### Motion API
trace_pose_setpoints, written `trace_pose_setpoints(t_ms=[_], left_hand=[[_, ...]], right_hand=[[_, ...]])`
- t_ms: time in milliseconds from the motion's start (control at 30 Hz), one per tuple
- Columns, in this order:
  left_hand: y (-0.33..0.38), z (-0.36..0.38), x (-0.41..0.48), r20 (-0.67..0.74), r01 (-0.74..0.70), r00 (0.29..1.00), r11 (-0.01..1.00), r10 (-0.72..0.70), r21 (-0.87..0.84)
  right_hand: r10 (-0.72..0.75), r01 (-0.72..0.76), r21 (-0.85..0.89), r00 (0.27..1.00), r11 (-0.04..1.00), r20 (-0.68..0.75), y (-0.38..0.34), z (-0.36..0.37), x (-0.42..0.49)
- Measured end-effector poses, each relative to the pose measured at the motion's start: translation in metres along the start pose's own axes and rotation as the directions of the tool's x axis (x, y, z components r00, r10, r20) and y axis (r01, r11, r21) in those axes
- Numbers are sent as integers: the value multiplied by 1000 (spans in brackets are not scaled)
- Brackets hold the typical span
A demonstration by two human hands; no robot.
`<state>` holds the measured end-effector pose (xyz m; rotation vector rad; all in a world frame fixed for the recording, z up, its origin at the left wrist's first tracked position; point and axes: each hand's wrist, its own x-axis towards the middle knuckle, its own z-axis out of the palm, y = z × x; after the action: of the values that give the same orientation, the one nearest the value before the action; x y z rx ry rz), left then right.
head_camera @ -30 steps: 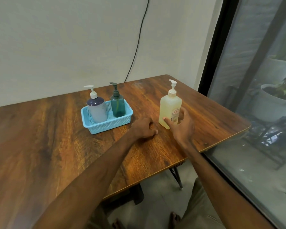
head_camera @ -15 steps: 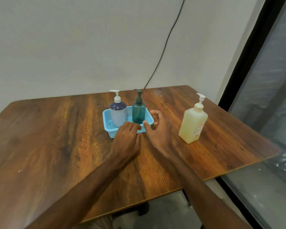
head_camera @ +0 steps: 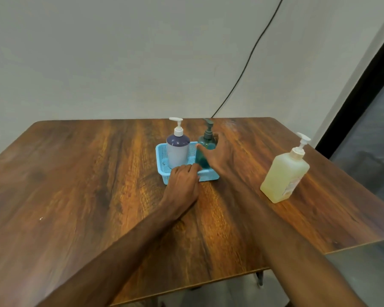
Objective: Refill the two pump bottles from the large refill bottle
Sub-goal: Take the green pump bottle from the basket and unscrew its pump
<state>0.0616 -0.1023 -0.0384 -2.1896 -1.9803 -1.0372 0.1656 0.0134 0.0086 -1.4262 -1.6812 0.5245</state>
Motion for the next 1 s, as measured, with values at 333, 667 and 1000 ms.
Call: trace_pose_setpoints(t_ms=[333, 667, 1000], left_hand=[[3, -5, 3, -34, 31, 999, 995, -34, -96], [19, -35, -31, 315, 18, 940, 904, 131, -427], [37, -4, -24, 283, 97, 953, 781, 106, -617]], right_hand=[[-113, 124, 95, 987, 988, -117, -28, -87, -86], [-57, 51, 103, 997, 993, 55, 8, -104, -162], [-25, 11, 143, 995, 990, 97, 4, -115, -161]])
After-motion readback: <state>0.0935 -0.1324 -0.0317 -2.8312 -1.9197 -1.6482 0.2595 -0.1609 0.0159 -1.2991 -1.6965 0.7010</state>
